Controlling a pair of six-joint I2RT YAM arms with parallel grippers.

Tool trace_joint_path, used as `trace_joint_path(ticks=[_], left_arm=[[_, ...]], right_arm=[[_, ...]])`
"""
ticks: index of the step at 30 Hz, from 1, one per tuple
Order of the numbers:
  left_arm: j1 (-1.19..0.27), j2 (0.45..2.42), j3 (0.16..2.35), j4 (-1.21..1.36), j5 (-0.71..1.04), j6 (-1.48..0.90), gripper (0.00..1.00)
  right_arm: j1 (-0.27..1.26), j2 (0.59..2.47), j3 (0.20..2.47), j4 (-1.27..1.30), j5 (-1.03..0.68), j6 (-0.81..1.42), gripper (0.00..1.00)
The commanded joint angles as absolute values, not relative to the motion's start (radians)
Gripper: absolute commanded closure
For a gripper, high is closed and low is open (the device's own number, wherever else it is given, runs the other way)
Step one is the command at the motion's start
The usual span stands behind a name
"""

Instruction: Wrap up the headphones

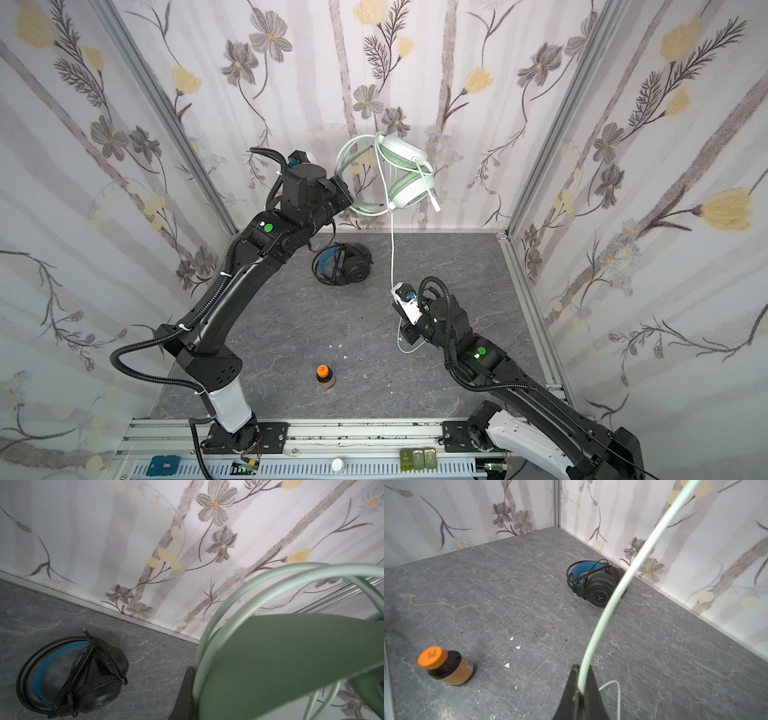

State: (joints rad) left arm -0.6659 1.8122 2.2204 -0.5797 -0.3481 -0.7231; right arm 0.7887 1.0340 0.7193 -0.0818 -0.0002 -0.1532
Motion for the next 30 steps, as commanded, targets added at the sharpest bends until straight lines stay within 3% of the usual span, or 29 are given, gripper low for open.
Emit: trace_joint_path(ticks=[1,7,16,23,30], left_arm=[[-0.671,1.841,2.234,-0.551,-0.525,-0.669,1.0],[-0.688,1.904,2.209,-0.62,-0.676,-0.486,1.0],[-0.748,1.92,2.111,-0.615,-0.733,-0.238,1.0],[-0.788,1.877,2.031,-0.672,-0.661,-0.083,1.0],[-0.784,1.8,1.933,-0.755,-0.432,-0.031,1.0]], right_arm=[[0.867,1.041,0.794,-0.195,0.082,-0.206,1.0],[0.923,1.058,0.964,-0.338,0.143,-0.261,1.0],[0.922,1.121,1.181,-0.541,0.263,-0.444,1.0],[0.895,1.15,1.204,-0.563,0.427,-0.553,1.0],[0.836,1.187,1.25,-0.524,0.481,-0.553,1.0]])
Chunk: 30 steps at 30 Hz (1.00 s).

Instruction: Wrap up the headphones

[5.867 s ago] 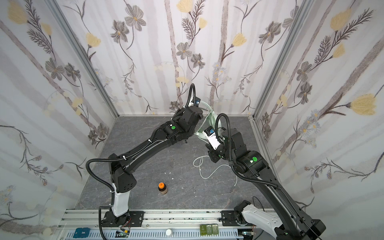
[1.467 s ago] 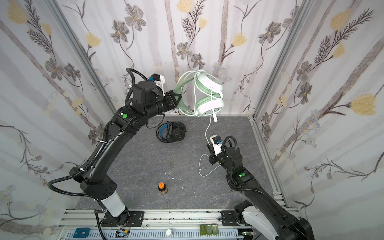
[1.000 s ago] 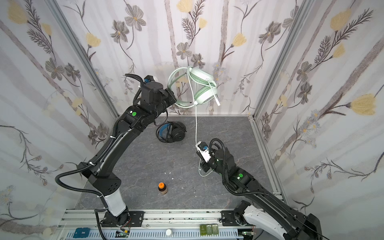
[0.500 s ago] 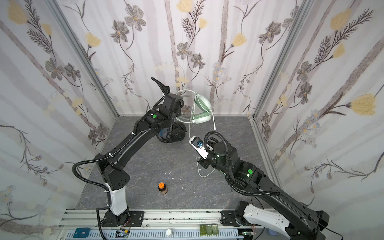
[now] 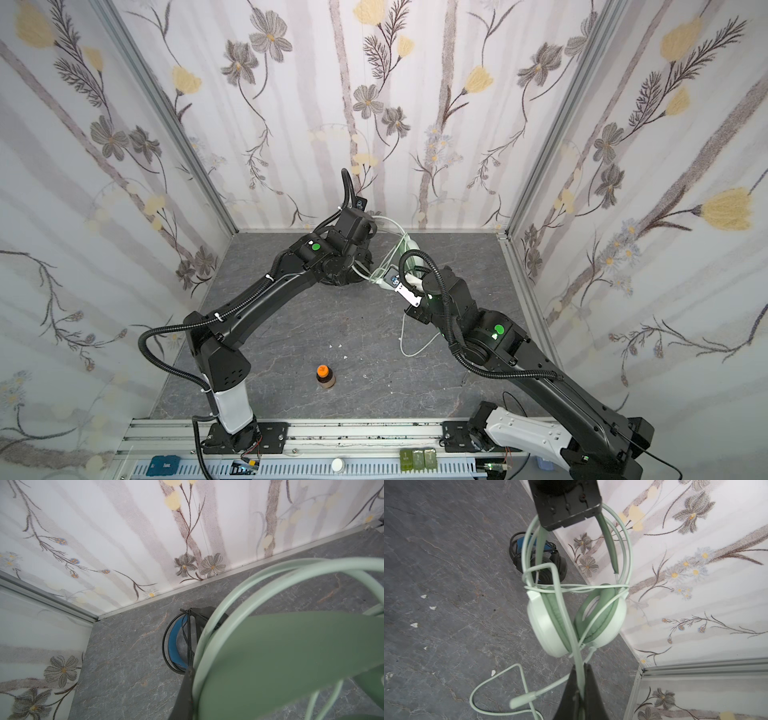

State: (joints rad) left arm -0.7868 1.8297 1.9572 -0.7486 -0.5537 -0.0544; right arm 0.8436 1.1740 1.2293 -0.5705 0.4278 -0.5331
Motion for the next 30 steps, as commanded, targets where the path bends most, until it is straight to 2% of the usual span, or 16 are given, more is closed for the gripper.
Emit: trace_joint_path(ticks=[1,8,14,25,30], left_arm=[[-0.777,1.792,1.919,-0.773,-0.399,-0.038,1.0],[-0.767,1.687,1.791,-0.76,-0.199,-0.032,1.0],[-0.769,1.663,1.805,-0.808,-0.038,-0.031,1.0],[-0.773,1.634,1.848,-0.855,0.041,-0.04,1.0],[-0.779,1.638,1.866,-0.87,0.053,-0.038,1.0]], right_arm=[[0.821,1.193,1.259,-0.518,0.488,-0.55,1.0],[0.712,1.198,1.269,-0.457,0.426,-0.479,1.0],[0.678,1.212,1.263,-0.413,0.386,-0.473,1.0],[0.631,1.16,1.126,-0.263,0.356,-0.436,0.89],[0.604,1.13,1.043,-0.21,0.245,-0.411,0.79]])
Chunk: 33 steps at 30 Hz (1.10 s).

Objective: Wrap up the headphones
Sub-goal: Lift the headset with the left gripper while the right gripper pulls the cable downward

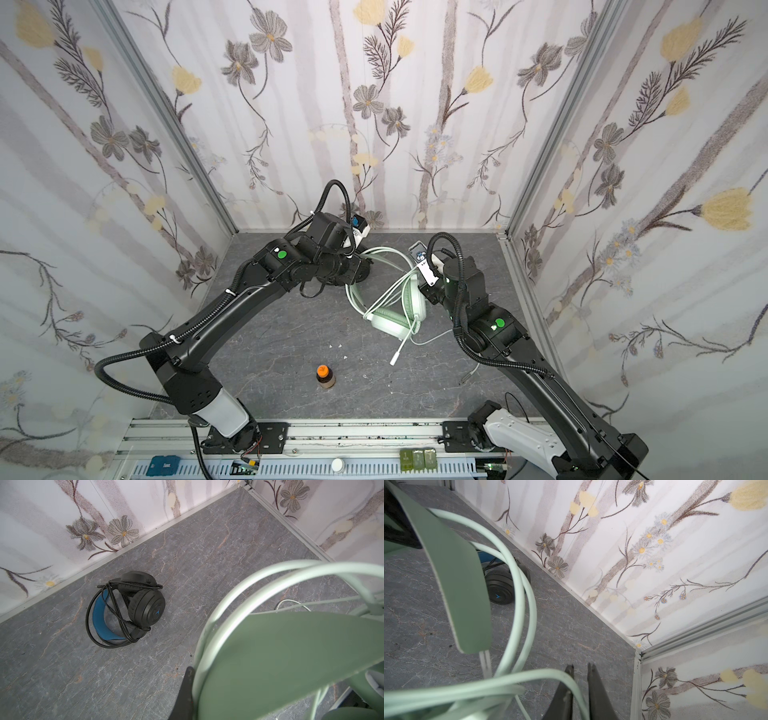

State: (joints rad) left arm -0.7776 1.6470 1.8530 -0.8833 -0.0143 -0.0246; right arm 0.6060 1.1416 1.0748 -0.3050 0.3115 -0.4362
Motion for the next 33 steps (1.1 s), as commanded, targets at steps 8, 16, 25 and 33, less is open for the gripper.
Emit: trace_joint_path(ticks=[8,16,25,33], left_arm=[[-0.778,1.643,1.928,-0.894,0.065,-0.052,1.0],[-0.779,1.665,2.012,-0.926,0.096,-0.059,1.0],[-0.779,1.682,2.108,-0.952,0.169,-0.1,1.0],[-0.783,1.675,2.147,-0.989,0.219,-0.129,1.0]], right_arm=[[0.562,1.064,0.947,-0.132,0.19,-0.381,0.68],[0.528,0.991,0.836,-0.039,0.131,-0.345,0.63],[0.431,0.962,0.783,0.07,0.012,-0.245,0.61],[0.392,0.952,0.757,0.177,-0.124,-0.204,0.44]])
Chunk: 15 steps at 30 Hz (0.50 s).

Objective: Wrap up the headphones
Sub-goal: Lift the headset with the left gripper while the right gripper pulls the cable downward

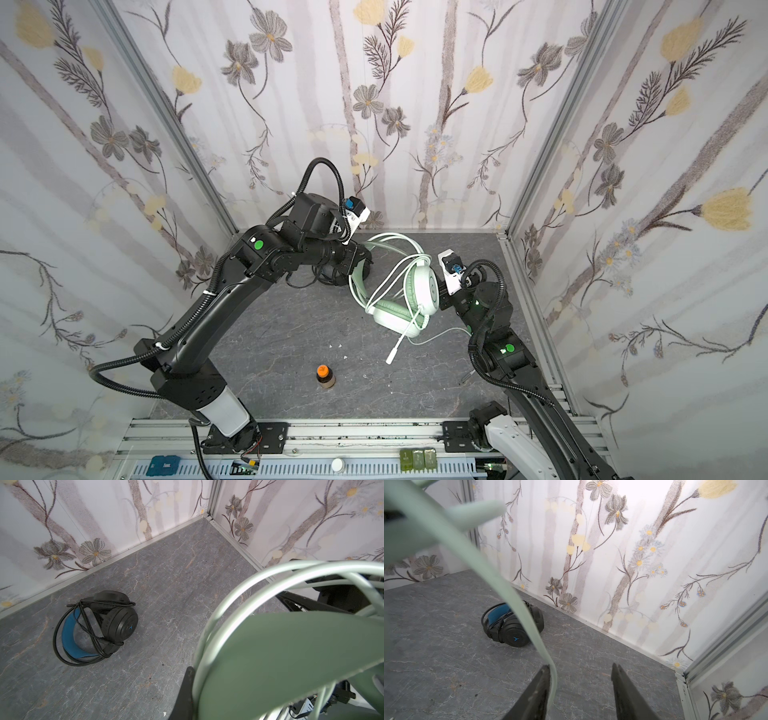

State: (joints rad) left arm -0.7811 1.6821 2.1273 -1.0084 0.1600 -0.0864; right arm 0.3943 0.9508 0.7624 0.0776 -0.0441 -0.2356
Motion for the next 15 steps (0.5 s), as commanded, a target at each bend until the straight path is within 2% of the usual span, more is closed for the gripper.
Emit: trace_joint_path(ticks=[1,7,10,12,15], left_arm=[[-0.784,1.676,2.15,-0.992,0.219,-0.13,1.0],[-0.784,1.682,2.171,-0.983,0.231,-0.147,1.0],[-0.782,1.689,2.192,-0.971,0.24,-0.161,1.0],[-0.784,1.689,2.199,-0.951,0.244,-0.176,1.0],[-0.777,1.693,2.209,-0.921,0.262,-0.205,1.0]], right_arm=[[0.392,0.952,0.757,0.184,-0.134,-0.205,0.43],[0.388,0.948,0.684,0.24,-0.21,-0.175,0.4],[0.381,0.948,0.657,0.258,-0.221,-0.157,0.47],[0.373,0.944,0.639,0.275,-0.222,-0.135,0.56],[0.358,0.937,0.605,0.316,-0.26,-0.083,0.58]])
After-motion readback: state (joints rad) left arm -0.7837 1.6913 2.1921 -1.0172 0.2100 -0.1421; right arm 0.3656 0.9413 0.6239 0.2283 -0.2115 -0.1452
